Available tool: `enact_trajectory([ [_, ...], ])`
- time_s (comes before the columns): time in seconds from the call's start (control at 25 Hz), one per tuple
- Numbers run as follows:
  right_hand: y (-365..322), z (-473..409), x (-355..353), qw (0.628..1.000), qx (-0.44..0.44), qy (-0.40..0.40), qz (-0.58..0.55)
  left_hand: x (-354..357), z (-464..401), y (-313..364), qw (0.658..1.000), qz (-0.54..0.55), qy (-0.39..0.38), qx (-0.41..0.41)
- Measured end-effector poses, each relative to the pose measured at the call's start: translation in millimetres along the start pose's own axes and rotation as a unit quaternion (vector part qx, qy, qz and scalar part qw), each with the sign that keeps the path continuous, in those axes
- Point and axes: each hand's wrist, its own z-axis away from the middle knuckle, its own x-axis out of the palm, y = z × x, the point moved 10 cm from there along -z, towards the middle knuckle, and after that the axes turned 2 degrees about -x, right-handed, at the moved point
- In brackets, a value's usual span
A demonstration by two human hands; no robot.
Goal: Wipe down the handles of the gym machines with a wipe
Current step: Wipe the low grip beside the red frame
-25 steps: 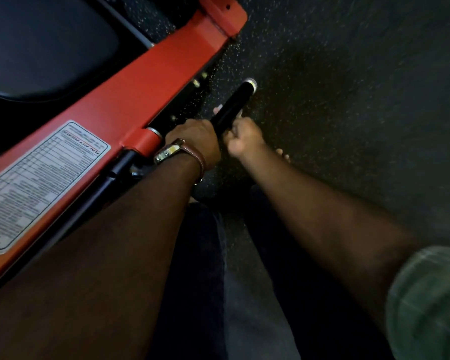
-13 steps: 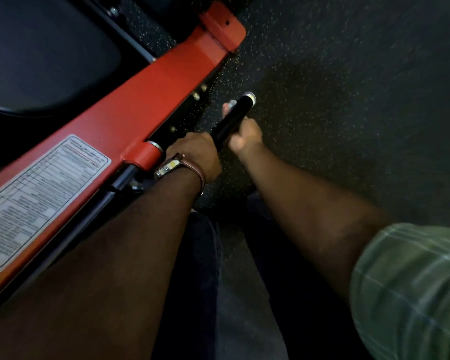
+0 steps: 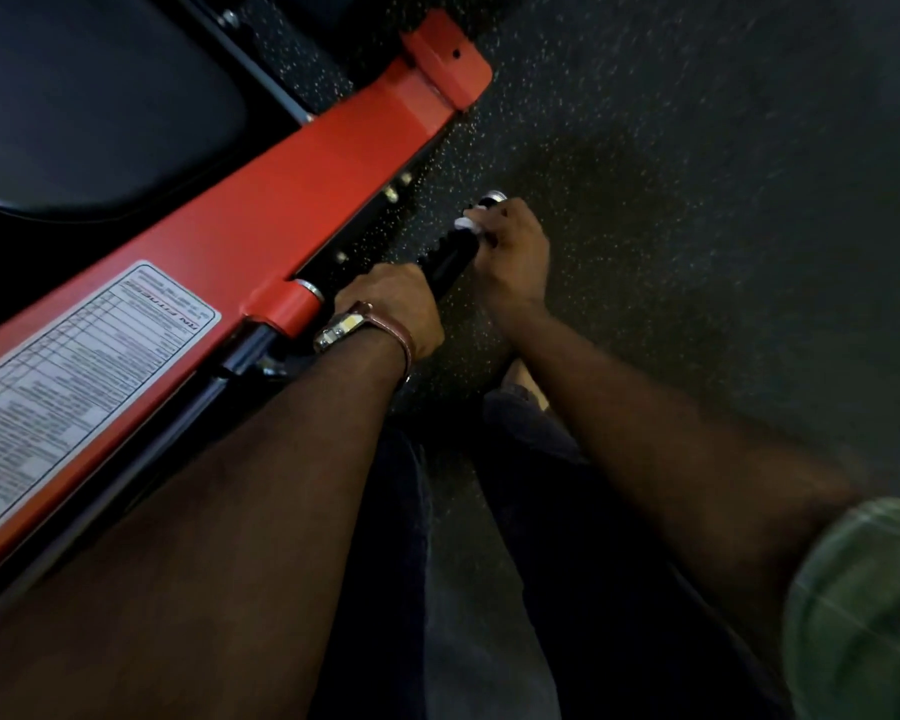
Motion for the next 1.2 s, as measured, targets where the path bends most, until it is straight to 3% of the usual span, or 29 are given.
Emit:
enact_trajectory([
  [0.16, 14.2, -6.9, 0.1, 0.994, 0.103, -0.016, -0.016, -0.9, 1.4, 0.5, 1.0, 0.003, -0.004, 0.004],
  [0.32, -47.9, 44.6, 7.5, 0.991, -0.074, -0.093, -0.067, 0.1, 0.5, 0.5, 1.0, 0.006, -0.001, 0.012],
  [0.36, -44.1, 37.4, 4.9, 0.988, -0.08, -0.105, -0.074, 0.8, -0.3, 0.1, 1.0, 0.003, 0.001, 0.009],
  [0.48, 22.0, -34.2, -6.2, 0.994, 0.081, -0.072, 0.001, 3.7, -3.1, -0.7, 1.0, -0.011, -0.002, -0.002],
  [0.56, 44.6, -55.8, -3.8, 0.99, 0.126, -0.067, 0.023, 5.4, -4.8, -1.2, 1.0, -0.021, -0.004, -0.006],
  [0.76, -26.5, 15.6, 0.9, 0.99, -0.09, -0.104, -0.037, 0.4, -2.7, 1.2, 1.0, -0.024, 0.008, -0.003],
  [0.92, 32.8, -53.8, 4.4, 0.994, 0.05, -0.091, 0.04, 5.5, -8.2, 2.4, 0.999, -0.049, 0.013, -0.002],
  [1.08, 40.3, -63.7, 23.3, 0.99, 0.033, -0.139, 0.021, 6.5, -11.9, 1.6, 0.998, -0.055, 0.016, -0.01],
  [1.2, 52.1, -62.7, 22.4, 0.983, 0.078, -0.165, -0.021, 6.3, -11.3, 2.3, 0.998, -0.052, 0.012, -0.015],
])
